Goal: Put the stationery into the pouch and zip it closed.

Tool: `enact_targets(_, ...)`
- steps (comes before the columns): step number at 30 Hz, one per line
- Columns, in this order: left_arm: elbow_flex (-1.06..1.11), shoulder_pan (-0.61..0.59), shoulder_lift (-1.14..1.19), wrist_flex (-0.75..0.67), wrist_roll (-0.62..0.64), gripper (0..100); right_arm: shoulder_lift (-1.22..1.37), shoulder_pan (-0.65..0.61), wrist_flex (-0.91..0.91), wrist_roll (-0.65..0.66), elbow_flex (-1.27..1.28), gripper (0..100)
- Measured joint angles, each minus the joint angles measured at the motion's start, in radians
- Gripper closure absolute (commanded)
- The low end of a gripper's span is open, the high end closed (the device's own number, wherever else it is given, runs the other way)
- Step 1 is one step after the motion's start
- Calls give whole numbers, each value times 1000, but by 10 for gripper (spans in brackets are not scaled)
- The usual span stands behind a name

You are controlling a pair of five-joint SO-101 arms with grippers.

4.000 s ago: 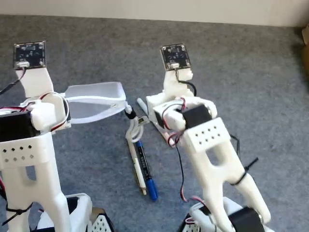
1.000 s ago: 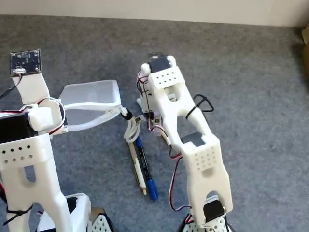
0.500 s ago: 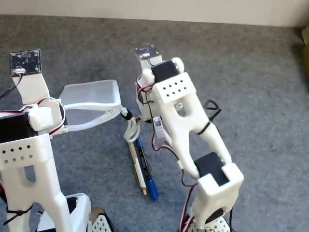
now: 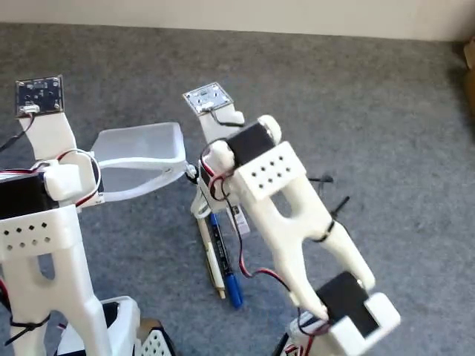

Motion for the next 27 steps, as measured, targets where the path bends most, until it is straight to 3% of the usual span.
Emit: enact_targets(27, 0, 0, 0, 0, 0, 993, -677, -3, -789, 2, 819, 994)
